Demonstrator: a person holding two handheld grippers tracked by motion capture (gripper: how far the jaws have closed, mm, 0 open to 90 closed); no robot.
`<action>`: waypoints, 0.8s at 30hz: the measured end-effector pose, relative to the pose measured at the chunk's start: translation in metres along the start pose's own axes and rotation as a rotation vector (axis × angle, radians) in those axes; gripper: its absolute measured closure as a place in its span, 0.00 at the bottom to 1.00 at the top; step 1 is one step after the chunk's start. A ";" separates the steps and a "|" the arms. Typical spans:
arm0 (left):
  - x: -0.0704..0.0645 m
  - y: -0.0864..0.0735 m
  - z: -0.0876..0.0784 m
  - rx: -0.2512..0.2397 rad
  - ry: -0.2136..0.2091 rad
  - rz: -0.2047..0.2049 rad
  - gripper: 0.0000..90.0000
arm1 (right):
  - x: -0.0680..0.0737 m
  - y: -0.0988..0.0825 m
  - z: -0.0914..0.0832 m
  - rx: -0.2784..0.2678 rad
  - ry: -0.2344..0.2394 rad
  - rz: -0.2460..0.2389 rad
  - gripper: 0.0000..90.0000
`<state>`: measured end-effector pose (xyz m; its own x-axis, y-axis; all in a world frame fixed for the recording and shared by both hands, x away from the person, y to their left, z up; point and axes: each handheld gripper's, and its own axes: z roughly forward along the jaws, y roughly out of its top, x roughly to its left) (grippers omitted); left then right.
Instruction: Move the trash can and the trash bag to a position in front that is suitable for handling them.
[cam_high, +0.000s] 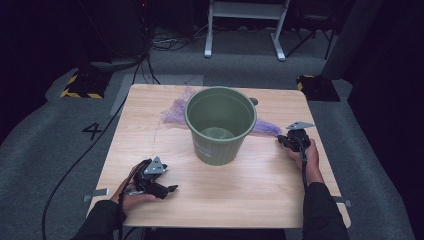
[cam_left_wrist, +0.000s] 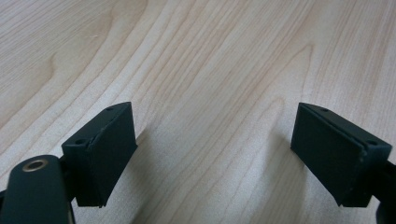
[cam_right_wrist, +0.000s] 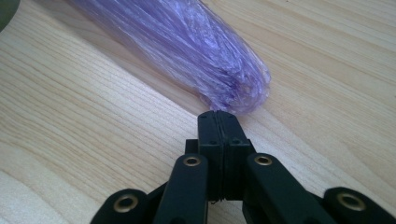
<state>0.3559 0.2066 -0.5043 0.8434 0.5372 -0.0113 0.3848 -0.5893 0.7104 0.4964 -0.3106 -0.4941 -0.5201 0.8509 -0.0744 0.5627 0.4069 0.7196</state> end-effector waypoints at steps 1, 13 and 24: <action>0.000 0.000 0.000 0.000 0.000 0.000 0.15 | 0.000 -0.001 0.000 -0.003 0.001 0.003 0.97; 0.000 0.000 0.000 0.001 -0.001 0.001 0.15 | -0.001 0.009 -0.007 -0.110 0.014 0.055 0.36; 0.000 0.001 0.001 0.001 0.007 -0.001 0.14 | -0.001 0.016 0.016 -0.070 0.003 0.138 0.54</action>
<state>0.3565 0.2057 -0.5044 0.8401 0.5424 -0.0073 0.3864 -0.5890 0.7097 0.5160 -0.2994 -0.4930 -0.4428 0.8961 0.0305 0.5827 0.2617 0.7694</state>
